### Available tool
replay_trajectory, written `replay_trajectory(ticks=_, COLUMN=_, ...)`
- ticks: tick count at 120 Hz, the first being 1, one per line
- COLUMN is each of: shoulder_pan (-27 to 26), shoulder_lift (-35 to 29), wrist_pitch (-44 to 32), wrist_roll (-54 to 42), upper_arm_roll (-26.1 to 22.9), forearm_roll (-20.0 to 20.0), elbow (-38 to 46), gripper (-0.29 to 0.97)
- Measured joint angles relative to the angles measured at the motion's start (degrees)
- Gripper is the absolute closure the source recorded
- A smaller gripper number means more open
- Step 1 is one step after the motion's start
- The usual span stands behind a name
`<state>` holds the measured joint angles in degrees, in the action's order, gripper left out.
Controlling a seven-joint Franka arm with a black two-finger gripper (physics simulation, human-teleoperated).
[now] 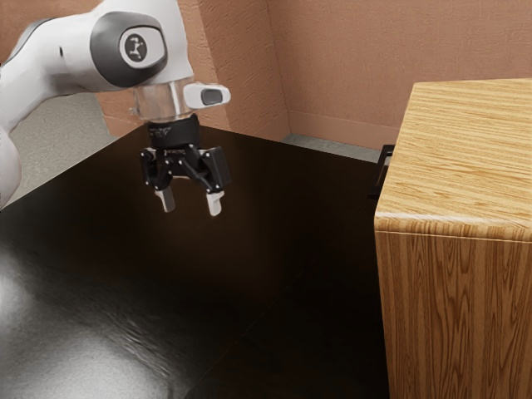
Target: Pull the drawer handle with one arm to open the drawer
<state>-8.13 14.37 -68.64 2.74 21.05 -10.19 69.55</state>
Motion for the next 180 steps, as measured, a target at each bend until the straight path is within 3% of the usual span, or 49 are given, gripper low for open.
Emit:
replay_trajectory(ticks=48, shoulder_pan=1.43, shoulder_lift=0.44, wrist_pitch=-9.30, wrist_roll=-4.93, upper_arm_roll=-0.04, forearm_roll=-0.95, elbow=-0.13, gripper=0.00)
replay_trajectory(ticks=67, shoulder_pan=0.97, shoulder_lift=-7.64, wrist_pitch=-8.58, wrist_roll=-3.91, upper_arm_roll=-0.01, forearm_roll=-1.16, elbow=-1.99, gripper=0.00)
replay_trajectory(ticks=77, shoulder_pan=1.05, shoulder_lift=-8.87, wrist_pitch=-8.57, wrist_roll=-2.46, upper_arm_roll=-0.81, forearm_roll=-1.33, elbow=-2.10, gripper=0.00)
replay_trajectory(ticks=109, shoulder_pan=0.39, shoulder_lift=-4.73, wrist_pitch=-15.97, wrist_roll=1.35, upper_arm_roll=-2.29, forearm_roll=-6.79, elbow=-1.14, gripper=0.00)
replay_trajectory(ticks=142, shoulder_pan=-0.71, shoulder_lift=-3.92, wrist_pitch=-21.32, wrist_roll=3.84, upper_arm_roll=-5.16, forearm_roll=-8.13, elbow=-0.94, gripper=0.00)
replay_trajectory(ticks=180, shoulder_pan=-1.03, shoulder_lift=-3.79, wrist_pitch=-21.36, wrist_roll=8.41, upper_arm_roll=-6.20, forearm_roll=-8.11, elbow=-0.29, gripper=0.00)
